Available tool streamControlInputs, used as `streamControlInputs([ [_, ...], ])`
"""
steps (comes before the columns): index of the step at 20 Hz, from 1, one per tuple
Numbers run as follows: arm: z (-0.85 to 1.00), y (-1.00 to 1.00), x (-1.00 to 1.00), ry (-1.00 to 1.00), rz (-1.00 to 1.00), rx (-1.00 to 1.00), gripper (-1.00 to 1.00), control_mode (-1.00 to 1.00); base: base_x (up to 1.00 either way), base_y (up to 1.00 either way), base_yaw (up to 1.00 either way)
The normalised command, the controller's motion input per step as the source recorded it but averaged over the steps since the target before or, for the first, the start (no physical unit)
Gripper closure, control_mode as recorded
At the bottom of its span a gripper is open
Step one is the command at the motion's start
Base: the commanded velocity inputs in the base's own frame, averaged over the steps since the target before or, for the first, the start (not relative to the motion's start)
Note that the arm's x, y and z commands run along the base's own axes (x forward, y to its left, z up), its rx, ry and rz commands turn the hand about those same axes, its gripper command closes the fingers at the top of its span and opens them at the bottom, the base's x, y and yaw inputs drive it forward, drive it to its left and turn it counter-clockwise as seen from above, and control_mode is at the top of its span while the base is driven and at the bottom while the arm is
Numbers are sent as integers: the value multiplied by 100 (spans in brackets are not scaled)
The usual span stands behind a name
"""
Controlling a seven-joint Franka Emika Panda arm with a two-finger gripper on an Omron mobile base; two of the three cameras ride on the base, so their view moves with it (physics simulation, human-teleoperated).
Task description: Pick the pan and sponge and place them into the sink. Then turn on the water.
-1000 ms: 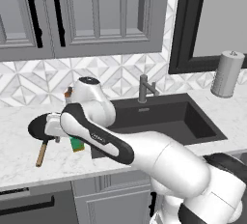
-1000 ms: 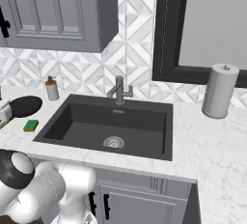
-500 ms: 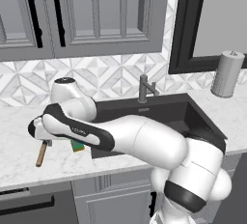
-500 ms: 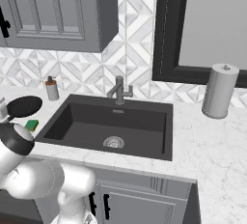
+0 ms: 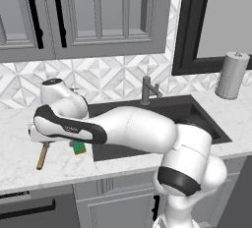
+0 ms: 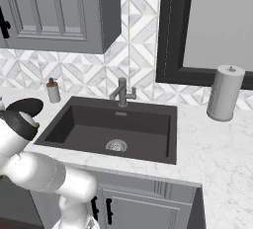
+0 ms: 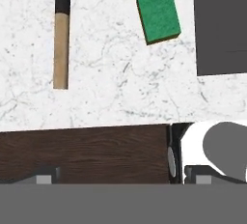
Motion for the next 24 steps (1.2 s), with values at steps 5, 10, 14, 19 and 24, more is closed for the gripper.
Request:
streamControlInputs([
  [5,-13,23,32,0,-2,-3,-100,-100,0,0,0],
  [10,-20,26,36,0,-1,-2,-100,-100,0,0,0],
  [14,-21,26,33,0,-1,-2,-100,-100,0,0,0],
  [19,-25,16,26,0,0,-3,-100,-100,0,0,0],
  [24,-18,10,18,0,0,-3,-100,-100,0,0,0],
])
